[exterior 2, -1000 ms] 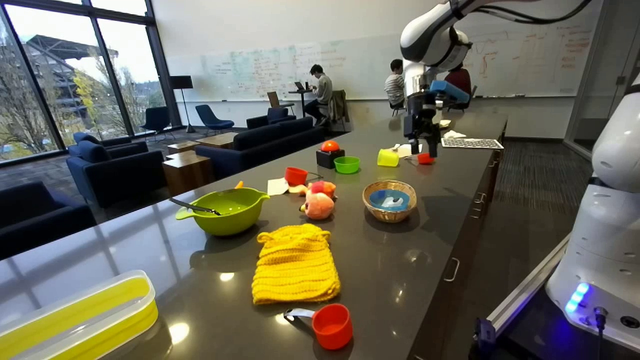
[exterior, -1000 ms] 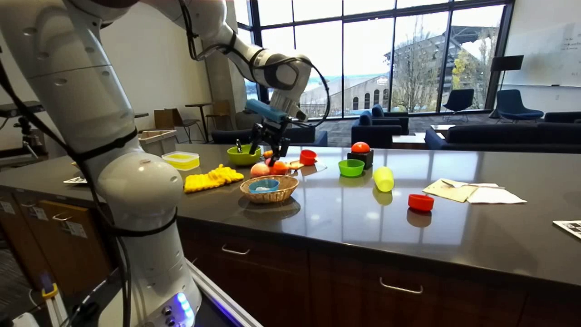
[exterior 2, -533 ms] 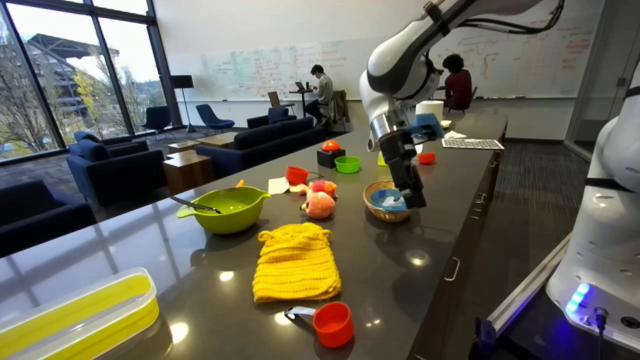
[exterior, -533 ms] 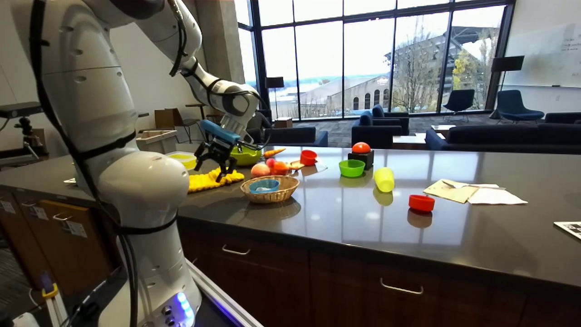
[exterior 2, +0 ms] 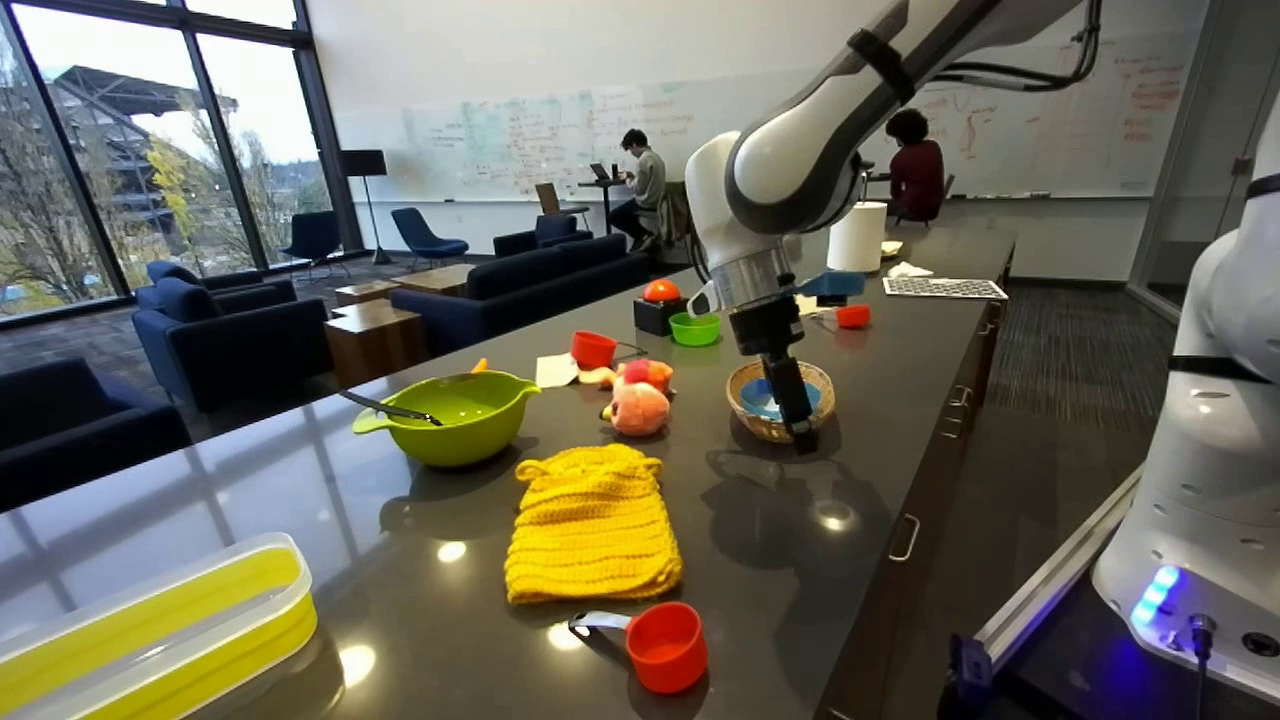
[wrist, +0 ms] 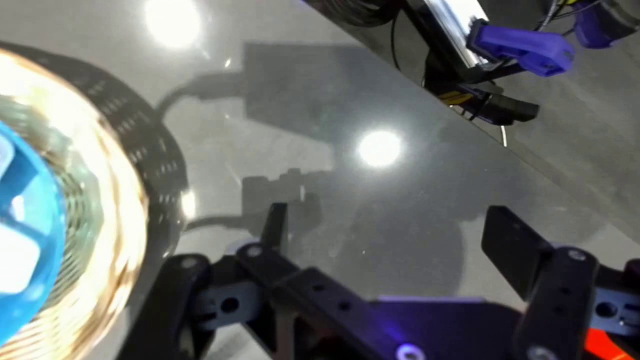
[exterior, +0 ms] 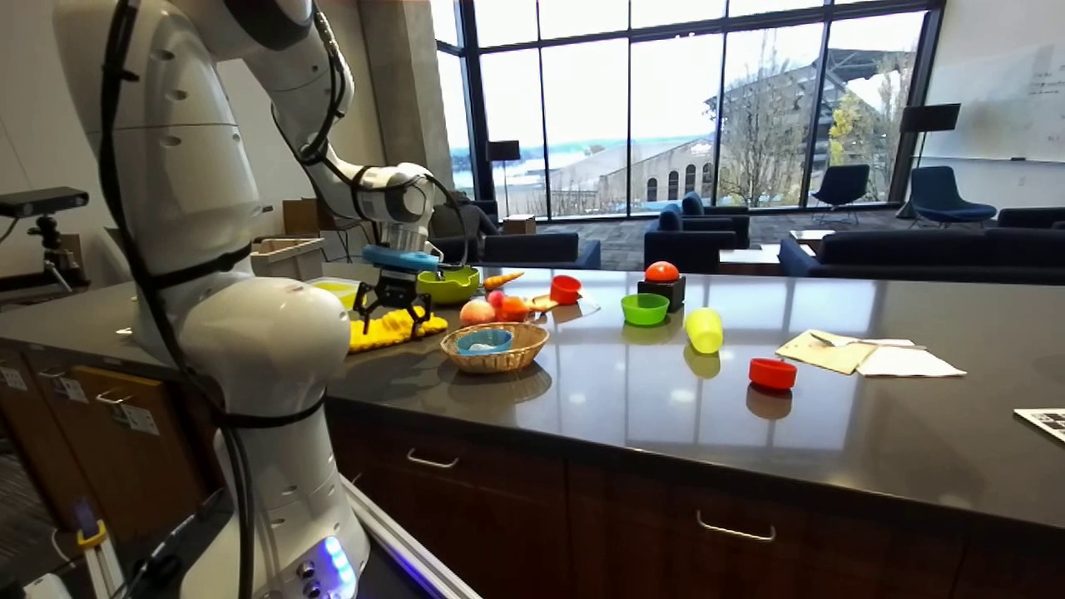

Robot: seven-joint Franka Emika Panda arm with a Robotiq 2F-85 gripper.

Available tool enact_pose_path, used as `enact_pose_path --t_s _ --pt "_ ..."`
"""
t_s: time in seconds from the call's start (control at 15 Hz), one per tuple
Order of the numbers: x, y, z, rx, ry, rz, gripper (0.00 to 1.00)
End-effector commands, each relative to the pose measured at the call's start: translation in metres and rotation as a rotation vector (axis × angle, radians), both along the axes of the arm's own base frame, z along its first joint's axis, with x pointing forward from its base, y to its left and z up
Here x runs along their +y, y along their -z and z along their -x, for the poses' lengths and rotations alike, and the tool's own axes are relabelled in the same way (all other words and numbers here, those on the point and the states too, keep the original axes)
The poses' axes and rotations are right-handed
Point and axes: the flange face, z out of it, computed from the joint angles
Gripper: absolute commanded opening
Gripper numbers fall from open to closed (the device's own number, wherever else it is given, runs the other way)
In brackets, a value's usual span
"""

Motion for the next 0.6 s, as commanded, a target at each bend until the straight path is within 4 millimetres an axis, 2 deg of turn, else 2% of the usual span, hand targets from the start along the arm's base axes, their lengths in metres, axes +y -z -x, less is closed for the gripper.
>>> enact_pose_path --t_s 0.0,0.47,0.53 --pt "0.000 -0.014 0.006 -0.124 -0.151 -0.021 1.00" --pt "0.009 -0.040 0.003 -0.333 -0.365 -0.111 1.00" --pt "0.013 -0.031 -0.006 -0.275 -0.309 -0.099 1.00"
